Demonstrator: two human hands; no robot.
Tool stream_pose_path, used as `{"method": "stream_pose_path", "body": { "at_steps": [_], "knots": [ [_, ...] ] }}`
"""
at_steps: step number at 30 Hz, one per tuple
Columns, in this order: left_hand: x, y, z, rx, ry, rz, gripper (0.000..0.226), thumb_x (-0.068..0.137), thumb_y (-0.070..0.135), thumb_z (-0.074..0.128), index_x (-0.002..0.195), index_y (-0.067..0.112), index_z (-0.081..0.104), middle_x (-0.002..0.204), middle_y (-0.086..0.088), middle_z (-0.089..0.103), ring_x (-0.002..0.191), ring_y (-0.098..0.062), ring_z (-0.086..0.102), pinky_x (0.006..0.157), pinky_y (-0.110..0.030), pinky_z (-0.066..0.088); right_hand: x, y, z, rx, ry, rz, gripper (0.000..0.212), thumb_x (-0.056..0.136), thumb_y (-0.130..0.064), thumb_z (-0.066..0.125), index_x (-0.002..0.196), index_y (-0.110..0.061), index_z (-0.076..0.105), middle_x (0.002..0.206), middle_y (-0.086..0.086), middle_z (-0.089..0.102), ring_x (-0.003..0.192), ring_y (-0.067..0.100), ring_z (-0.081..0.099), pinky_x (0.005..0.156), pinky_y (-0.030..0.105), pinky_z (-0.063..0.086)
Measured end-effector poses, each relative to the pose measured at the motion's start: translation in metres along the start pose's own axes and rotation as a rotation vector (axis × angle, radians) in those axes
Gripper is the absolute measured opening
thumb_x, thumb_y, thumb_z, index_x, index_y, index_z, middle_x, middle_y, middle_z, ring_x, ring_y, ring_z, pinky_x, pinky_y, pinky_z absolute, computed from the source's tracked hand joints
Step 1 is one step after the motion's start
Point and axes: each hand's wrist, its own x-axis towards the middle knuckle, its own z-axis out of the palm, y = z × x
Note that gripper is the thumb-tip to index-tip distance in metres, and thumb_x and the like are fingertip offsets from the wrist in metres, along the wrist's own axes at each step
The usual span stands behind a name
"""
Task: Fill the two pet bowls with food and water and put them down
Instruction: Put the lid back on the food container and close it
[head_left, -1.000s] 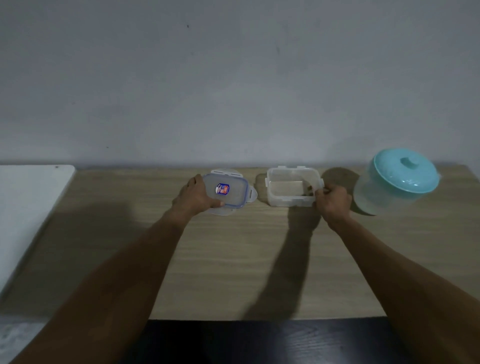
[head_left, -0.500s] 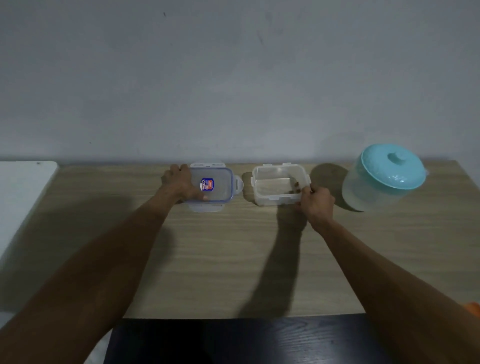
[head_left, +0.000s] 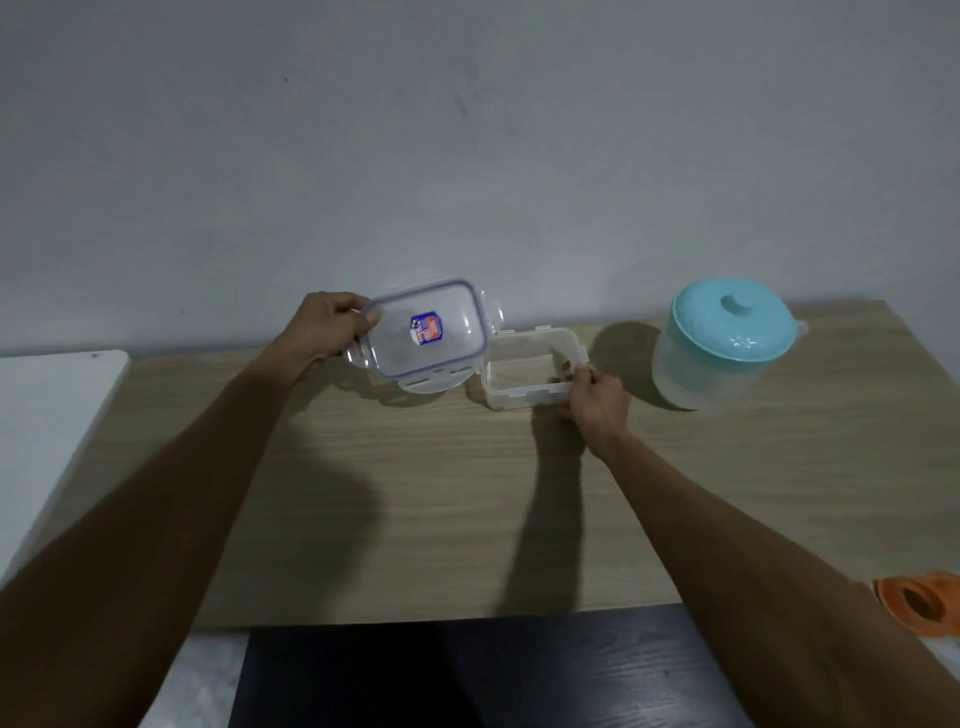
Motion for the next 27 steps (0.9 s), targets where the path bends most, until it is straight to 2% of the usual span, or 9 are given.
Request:
{"method": "stream_pose_path", "body": {
  "at_steps": [4, 7, 10, 14, 16, 20, 23, 25, 27],
  "knots": [
    [0.004, 0.024, 0.040, -0.033, -0.067, 0.048, 0.006, 0.093, 0.012, 0.066, 0.091, 0.011, 0.072, 0.056, 0.008, 0.064, 0.045, 0.002, 0.054, 0.050, -0.015, 0.047, -0.010, -0.009, -0.009, 0.052, -0.031, 0.021, 0.049, 0.092, -0.044, 0.040, 0.107, -0.013, 0.074, 0.109, 0.017, 0.071, 0.103, 0.036, 0.066, 0.093, 0.052, 0.054],
    [0.007, 0.030, 0.077, 0.007, -0.094, 0.033, 0.013, 0.092, 0.011, 0.066, 0.102, 0.007, 0.072, 0.066, -0.002, 0.062, 0.041, 0.003, 0.052, 0.051, -0.018, 0.047, 0.008, 0.008, -0.008, 0.076, -0.072, 0.044, 0.067, 0.083, -0.057, 0.031, 0.104, -0.010, 0.073, 0.111, 0.021, 0.070, 0.106, 0.040, 0.065, 0.096, 0.054, 0.052],
    [0.012, 0.027, 0.104, 0.050, -0.117, 0.003, 0.016, 0.092, 0.012, 0.066, 0.104, 0.003, 0.074, 0.061, -0.004, 0.061, 0.038, -0.001, 0.050, 0.049, -0.019, 0.043, 0.008, 0.008, -0.018, 0.268, -0.116, 0.178, 0.078, 0.076, -0.067, 0.026, 0.109, -0.014, 0.072, 0.112, 0.017, 0.071, 0.103, 0.037, 0.067, 0.092, 0.054, 0.055],
    [0.012, 0.024, 0.127, 0.066, -0.152, -0.027, 0.020, 0.094, 0.011, 0.064, 0.108, 0.001, 0.073, 0.075, -0.012, 0.064, 0.041, -0.002, 0.052, 0.051, -0.020, 0.043, -0.012, -0.014, -0.040, 0.439, -0.212, 0.206, 0.059, 0.096, -0.058, 0.030, 0.117, -0.019, 0.069, 0.105, 0.009, 0.073, 0.090, 0.029, 0.072, 0.077, 0.043, 0.062],
    [0.011, 0.024, 0.135, 0.075, -0.167, -0.034, 0.020, 0.094, 0.011, 0.063, 0.109, 0.002, 0.073, 0.078, -0.011, 0.066, 0.043, -0.002, 0.053, 0.053, -0.020, 0.044, -0.009, -0.011, -0.043, 0.446, -0.218, 0.165, 0.047, 0.098, -0.054, 0.040, 0.106, -0.019, 0.071, 0.097, 0.007, 0.074, 0.085, 0.026, 0.072, 0.074, 0.041, 0.061],
    [0.010, 0.020, 0.146, 0.039, -0.124, -0.049, 0.017, 0.093, 0.009, 0.064, 0.105, 0.001, 0.073, 0.057, 0.002, 0.062, 0.034, 0.000, 0.048, 0.043, -0.012, 0.041, -0.005, -0.005, -0.044, 0.411, -0.220, 0.086, 0.025, 0.095, -0.040, 0.056, 0.081, -0.024, 0.069, 0.075, -0.005, 0.069, 0.073, 0.020, 0.066, 0.081, 0.050, 0.061],
    [0.009, 0.014, 0.152, -0.012, -0.053, -0.074, 0.019, 0.091, 0.010, 0.066, 0.107, 0.001, 0.073, 0.073, -0.003, 0.066, 0.057, -0.009, 0.059, 0.058, -0.020, 0.047, 0.000, -0.001, -0.041, 0.355, -0.212, 0.045, 0.023, 0.083, -0.043, 0.061, 0.086, -0.025, 0.074, 0.074, -0.003, 0.069, 0.070, 0.021, 0.063, 0.079, 0.059, 0.058],
    [0.008, 0.011, 0.155, -0.043, -0.020, -0.099, 0.022, 0.091, 0.012, 0.068, 0.111, 0.003, 0.072, 0.091, -0.007, 0.069, 0.079, -0.017, 0.062, 0.068, -0.026, 0.050, 0.002, 0.000, -0.040, 0.318, -0.204, 0.023, 0.026, 0.078, -0.048, 0.061, 0.089, -0.029, 0.075, 0.077, -0.004, 0.072, 0.072, 0.023, 0.066, 0.080, 0.059, 0.057],
    [0.010, 0.007, 0.157, -0.053, 0.022, -0.097, 0.024, 0.090, 0.014, 0.069, 0.113, 0.005, 0.072, 0.099, -0.008, 0.070, 0.086, -0.019, 0.062, 0.068, -0.025, 0.050, 0.002, -0.002, -0.038, 0.292, -0.199, 0.001, 0.026, 0.078, -0.049, 0.061, 0.091, -0.031, 0.075, 0.084, -0.004, 0.074, 0.077, 0.021, 0.067, 0.084, 0.056, 0.058]
  ]
}}
